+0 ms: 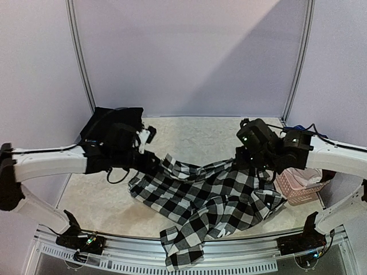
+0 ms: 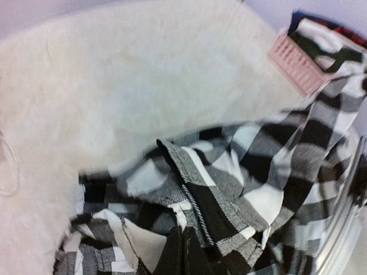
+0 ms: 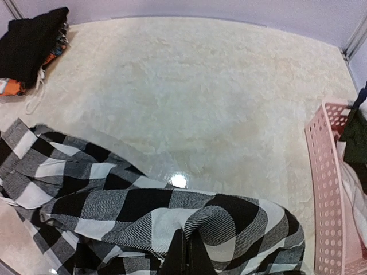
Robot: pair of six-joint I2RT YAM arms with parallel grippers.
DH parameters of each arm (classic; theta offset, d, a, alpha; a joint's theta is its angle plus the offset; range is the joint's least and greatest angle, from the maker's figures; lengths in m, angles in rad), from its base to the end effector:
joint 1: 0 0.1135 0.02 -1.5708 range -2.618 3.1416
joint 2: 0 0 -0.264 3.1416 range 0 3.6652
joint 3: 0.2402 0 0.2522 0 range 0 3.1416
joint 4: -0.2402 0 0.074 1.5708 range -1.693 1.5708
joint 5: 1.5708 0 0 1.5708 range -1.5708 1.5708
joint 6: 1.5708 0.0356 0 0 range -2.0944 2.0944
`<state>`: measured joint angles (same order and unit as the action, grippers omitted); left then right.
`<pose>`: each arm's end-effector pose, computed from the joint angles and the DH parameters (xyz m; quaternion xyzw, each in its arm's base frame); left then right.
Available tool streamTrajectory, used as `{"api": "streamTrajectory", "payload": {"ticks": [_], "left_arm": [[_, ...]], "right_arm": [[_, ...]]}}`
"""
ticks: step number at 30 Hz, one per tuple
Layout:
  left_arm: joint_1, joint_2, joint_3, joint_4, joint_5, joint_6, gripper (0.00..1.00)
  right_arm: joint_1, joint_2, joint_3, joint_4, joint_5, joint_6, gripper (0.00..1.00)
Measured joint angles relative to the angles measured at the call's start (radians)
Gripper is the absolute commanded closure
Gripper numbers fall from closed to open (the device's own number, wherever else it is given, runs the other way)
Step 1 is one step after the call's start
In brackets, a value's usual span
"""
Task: Fold and stack the mixed laundry pile
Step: Pick up the crumpled shirt from the center of the board, then flatten out the crumpled shirt at the center of the board.
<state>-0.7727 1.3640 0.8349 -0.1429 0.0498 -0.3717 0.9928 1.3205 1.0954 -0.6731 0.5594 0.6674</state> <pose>0.2088 -0.2060 0.2318 0.1899 0.8802 -0.2540 0.3530 0.1643 0.2172 0.2916 -0.0571 0.9101 0.0582 0.4064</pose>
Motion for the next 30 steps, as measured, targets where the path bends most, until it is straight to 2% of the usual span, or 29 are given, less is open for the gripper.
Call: {"api": "streamTrajectory", "payload": {"ticks": [5,9,22,26,30], "left_arm": [[-0.002,-0.296,0.123,-0.108,-0.078,0.003,1.00],[-0.002,-0.419,0.224,-0.193,-0.131,0.006,1.00],[-0.004,-0.438,0.478,-0.368,-0.170,0.044,1.00],[-0.004,-0.428,0.524,-0.370,-0.180,0.058,1.00],[-0.005,-0.427,0.478,-0.338,-0.229,0.066,1.00]], "right_arm": [[0.000,-0.093,0.113,-0.015,-0.011,-0.089,1.00],[0.002,-0.134,0.234,-0.022,-0.036,-0.156,1.00],[0.055,-0.085,0.606,-0.076,-0.059,-0.320,1.00],[0.077,-0.027,0.702,-0.101,0.016,-0.340,1.00],[0.087,0.027,0.705,-0.052,0.161,-0.361,1.00]]}}
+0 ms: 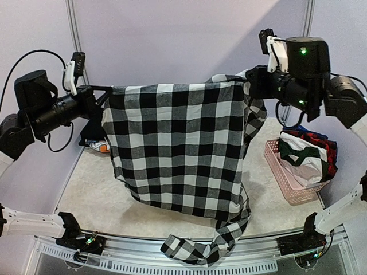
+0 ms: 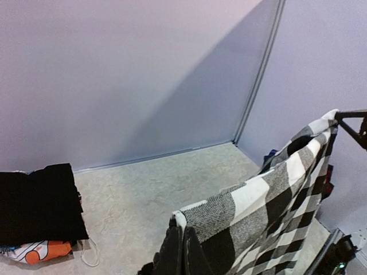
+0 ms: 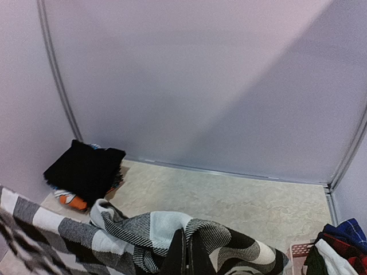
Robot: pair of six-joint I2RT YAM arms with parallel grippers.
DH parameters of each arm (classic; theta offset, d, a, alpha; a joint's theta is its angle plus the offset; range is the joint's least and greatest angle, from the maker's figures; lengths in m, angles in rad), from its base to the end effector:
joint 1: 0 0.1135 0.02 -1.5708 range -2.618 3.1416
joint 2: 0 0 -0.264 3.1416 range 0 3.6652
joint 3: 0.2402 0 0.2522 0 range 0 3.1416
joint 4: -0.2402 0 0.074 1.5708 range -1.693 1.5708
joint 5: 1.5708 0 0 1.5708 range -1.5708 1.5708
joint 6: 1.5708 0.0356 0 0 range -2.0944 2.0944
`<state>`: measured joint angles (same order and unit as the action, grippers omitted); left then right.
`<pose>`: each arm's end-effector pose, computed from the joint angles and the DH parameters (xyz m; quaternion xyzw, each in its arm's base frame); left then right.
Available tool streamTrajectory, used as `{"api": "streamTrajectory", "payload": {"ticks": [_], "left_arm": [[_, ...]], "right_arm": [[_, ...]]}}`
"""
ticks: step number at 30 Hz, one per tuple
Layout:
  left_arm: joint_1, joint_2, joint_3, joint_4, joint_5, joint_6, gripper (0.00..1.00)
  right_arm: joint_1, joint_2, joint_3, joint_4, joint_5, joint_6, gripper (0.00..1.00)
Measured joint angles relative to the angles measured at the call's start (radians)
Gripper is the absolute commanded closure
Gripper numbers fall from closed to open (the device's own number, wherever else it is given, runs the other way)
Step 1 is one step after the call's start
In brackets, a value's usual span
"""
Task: Fold and stack the mixed laundry pile
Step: Flatten out the crumpled shirt at the center of the board.
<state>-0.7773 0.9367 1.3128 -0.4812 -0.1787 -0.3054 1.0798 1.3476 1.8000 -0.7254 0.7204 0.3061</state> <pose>0.1312 -0.1202 0.4605 0.1150 0.7337 -0.2865 0.6052 0.1398 0.2118 0.5048 -0.0840 0.7709 0.1452 0.6145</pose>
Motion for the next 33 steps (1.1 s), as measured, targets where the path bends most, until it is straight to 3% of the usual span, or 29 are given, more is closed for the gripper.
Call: {"api": "streamTrajectory", "payload": {"ticks": [4,8,9,10,11,12,14,15,17,18,24,28,33], "left_arm": [[0.015,0.055,-0.098,0.061,-0.090,0.006,1.00],[0.101,0.220,-0.129,0.134,-0.114,0.005,1.00],[0.133,0.278,-0.127,0.159,-0.113,0.002,0.99],[0.171,0.346,-0.115,0.180,-0.108,-0.002,0.95],[0.197,0.402,-0.101,0.197,-0.100,-0.008,0.81],[0.230,0.474,-0.071,0.202,-0.090,-0.017,0.58],[0.293,0.626,0.033,0.188,-0.068,-0.024,0.06],[0.329,0.717,0.106,0.181,-0.051,-0.033,0.01],[0.373,0.827,0.167,0.195,-0.019,-0.037,0.00],[0.387,0.850,0.163,0.196,-0.009,-0.038,0.00],[0.389,0.814,0.056,0.167,0.028,-0.043,0.00],[0.367,0.676,-0.045,0.158,0.036,-0.045,0.02],[0.273,0.492,-0.223,0.145,0.010,-0.070,0.07]], "right_arm": [[-0.063,0.106,-0.040,0.157,0.099,-0.071,1.00],[-0.229,0.284,-0.008,0.278,0.087,-0.082,0.98],[-0.269,0.345,0.023,0.307,0.079,-0.085,0.79],[-0.306,0.410,0.062,0.332,0.065,-0.089,0.52],[-0.331,0.465,0.101,0.348,0.045,-0.087,0.21],[-0.362,0.541,0.170,0.348,0.018,-0.091,0.04],[-0.424,0.716,0.383,0.299,-0.057,-0.087,0.01],[-0.458,0.833,0.555,0.237,-0.097,-0.075,0.01],[-0.501,0.968,0.730,0.174,-0.153,-0.054,0.01],[-0.520,0.998,0.737,0.152,-0.179,-0.042,0.01],[-0.553,0.901,0.250,0.161,-0.291,-0.008,0.01],[-0.535,0.788,0.106,0.134,-0.343,0.012,0.01],[-0.522,0.488,-0.093,0.163,-0.391,0.047,0.01]]}}
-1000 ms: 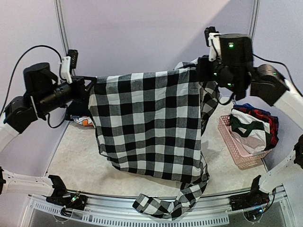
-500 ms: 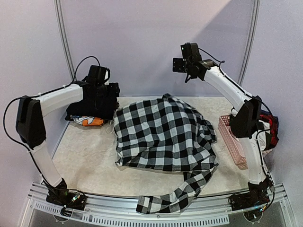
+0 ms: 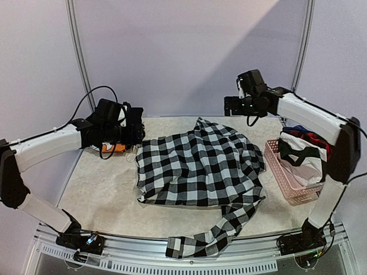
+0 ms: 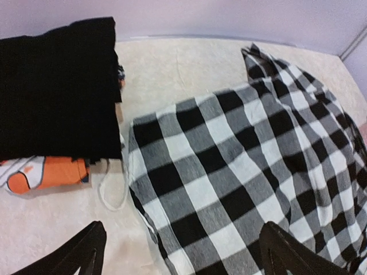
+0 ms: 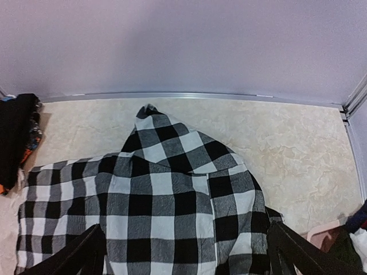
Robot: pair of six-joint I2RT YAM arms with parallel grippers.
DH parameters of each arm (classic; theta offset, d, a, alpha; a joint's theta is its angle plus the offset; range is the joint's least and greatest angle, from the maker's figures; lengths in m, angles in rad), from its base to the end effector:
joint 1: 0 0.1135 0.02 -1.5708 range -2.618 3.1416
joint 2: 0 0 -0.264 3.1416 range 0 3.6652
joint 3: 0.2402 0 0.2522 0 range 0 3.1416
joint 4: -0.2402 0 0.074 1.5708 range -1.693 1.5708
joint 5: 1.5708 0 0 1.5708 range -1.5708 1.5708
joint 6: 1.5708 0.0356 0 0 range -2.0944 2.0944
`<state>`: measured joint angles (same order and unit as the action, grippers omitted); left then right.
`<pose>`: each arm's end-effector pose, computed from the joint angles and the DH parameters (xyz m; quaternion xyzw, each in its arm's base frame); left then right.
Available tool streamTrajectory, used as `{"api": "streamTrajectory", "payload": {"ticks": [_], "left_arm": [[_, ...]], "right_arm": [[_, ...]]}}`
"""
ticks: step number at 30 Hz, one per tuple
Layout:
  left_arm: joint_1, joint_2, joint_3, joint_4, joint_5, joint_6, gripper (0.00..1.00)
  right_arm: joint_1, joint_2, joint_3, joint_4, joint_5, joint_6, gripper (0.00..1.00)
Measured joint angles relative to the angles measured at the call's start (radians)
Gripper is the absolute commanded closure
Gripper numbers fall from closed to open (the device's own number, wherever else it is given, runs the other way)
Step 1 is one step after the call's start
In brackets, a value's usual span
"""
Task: Fold and stack the mixed laundry pile
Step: Flatten out the crumpled shirt at the center of the board.
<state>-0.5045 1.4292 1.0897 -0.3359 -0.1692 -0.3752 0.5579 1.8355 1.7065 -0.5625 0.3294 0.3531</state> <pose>0.2820 -0.1489 0.2817 0.0215 0.8987 -0.1147 0.4227 0.3647 0.2140 0.3276 -0.0218 0.8951 0.0515 0.4423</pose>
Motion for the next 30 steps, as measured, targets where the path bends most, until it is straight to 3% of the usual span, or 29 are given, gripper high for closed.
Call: {"api": "streamTrajectory", "payload": {"ticks": [5,13,25,30], "left_arm": [[-0.141,-0.097,-0.183,-0.037,-0.022,-0.038,0.16],[-0.246,-0.223,-0.417,-0.023,0.058,-0.090,0.13],[-0.325,-0.158,-0.552,0.136,0.170,-0.162,0.15],[-0.352,-0.083,-0.552,0.201,0.181,-0.186,0.28]], "right_arm": [[0.017,-0.300,-0.316,0.050,-0.023,0.050,0.01],[0.126,-0.596,-0.733,0.014,-0.107,0.154,0.01],[0.166,-0.971,-1.030,-0.024,-0.333,0.325,0.01],[0.261,-0.998,-1.049,-0.053,-0.365,0.386,0.07]]}}
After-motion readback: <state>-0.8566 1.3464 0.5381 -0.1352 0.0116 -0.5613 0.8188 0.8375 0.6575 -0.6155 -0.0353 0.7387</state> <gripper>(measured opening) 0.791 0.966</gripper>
